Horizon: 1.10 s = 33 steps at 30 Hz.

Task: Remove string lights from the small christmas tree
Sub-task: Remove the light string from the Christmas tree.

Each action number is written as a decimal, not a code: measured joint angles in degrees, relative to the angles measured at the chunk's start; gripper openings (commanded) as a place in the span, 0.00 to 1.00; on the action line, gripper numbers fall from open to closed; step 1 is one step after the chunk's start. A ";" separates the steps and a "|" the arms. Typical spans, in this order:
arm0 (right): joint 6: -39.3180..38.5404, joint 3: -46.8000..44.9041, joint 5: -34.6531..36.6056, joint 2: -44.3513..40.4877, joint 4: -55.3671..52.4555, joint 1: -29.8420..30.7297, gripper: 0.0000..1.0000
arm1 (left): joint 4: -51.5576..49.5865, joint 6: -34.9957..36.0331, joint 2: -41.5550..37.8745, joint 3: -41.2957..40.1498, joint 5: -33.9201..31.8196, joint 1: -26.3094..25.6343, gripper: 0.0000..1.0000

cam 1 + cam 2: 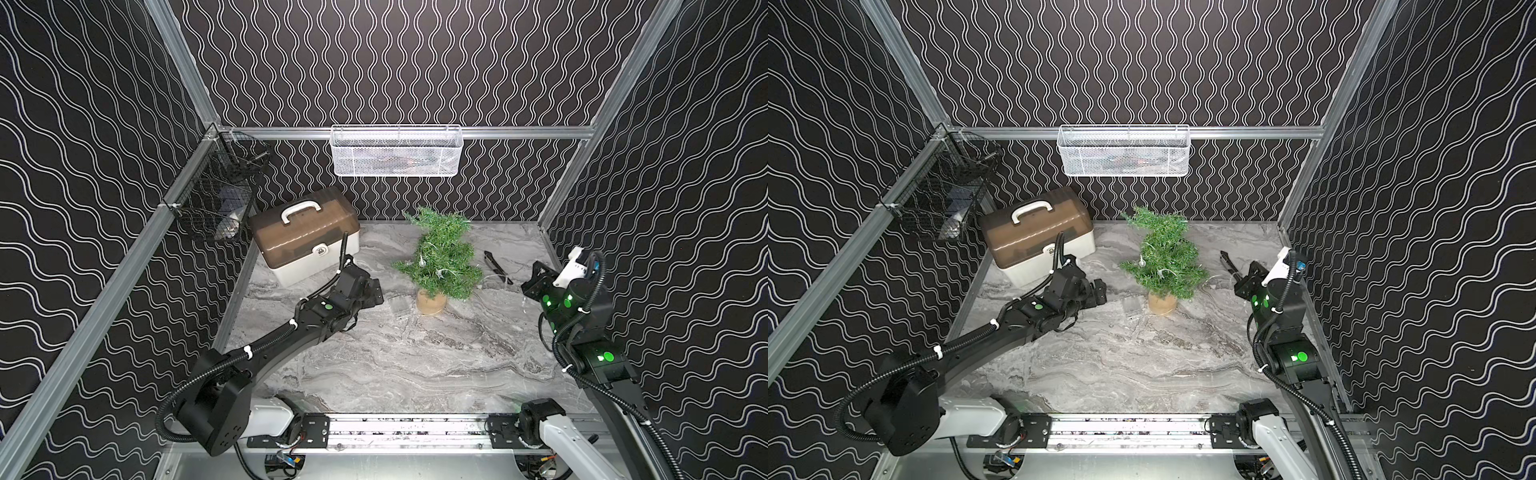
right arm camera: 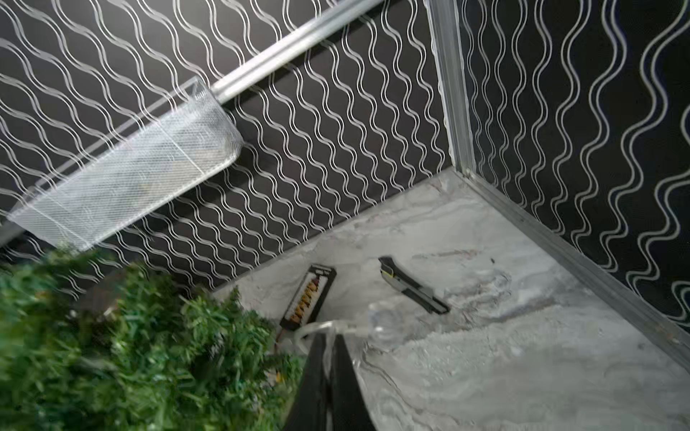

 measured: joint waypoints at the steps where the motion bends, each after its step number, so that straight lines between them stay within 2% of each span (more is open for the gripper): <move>1: 0.83 -1.29 -0.33 -0.02 -0.66 0.00 0.00 | 0.00 0.00 0.00 0.00 0.00 0.00 0.95; 7: 8.31 -12.44 -2.49 -3.10 -3.63 0.00 0.00 | -0.04 0.00 -0.11 0.00 -0.04 0.00 0.95; 8: 9.55 -14.34 -2.71 -3.76 -4.02 0.00 0.05 | -0.04 0.00 -0.24 0.00 -0.17 0.00 0.95; 11: 12.74 -18.43 -3.39 -4.39 -4.87 0.00 0.33 | 0.00 0.00 -0.42 0.00 -0.20 0.00 0.95; 12: 13.38 -19.32 -4.00 -4.37 -5.22 0.00 0.38 | -0.02 0.00 -0.42 0.00 -0.17 0.00 0.95; 14: 14.27 -20.76 -5.07 -4.02 -5.60 0.00 0.45 | 0.00 0.00 -0.39 0.00 -0.17 0.00 0.95; 21: 13.49 -22.47 -8.26 -4.28 -4.37 0.02 0.55 | 0.00 0.00 -0.37 0.00 -0.17 0.00 0.95; 25: 10.10 -24.96 -13.57 -0.11 4.46 0.20 0.57 | -0.02 0.00 -0.37 0.02 -0.17 0.00 0.95; 33: 4.92 -30.88 -19.50 16.13 30.93 1.22 0.61 | -0.11 0.02 -0.28 0.79 0.00 0.00 0.95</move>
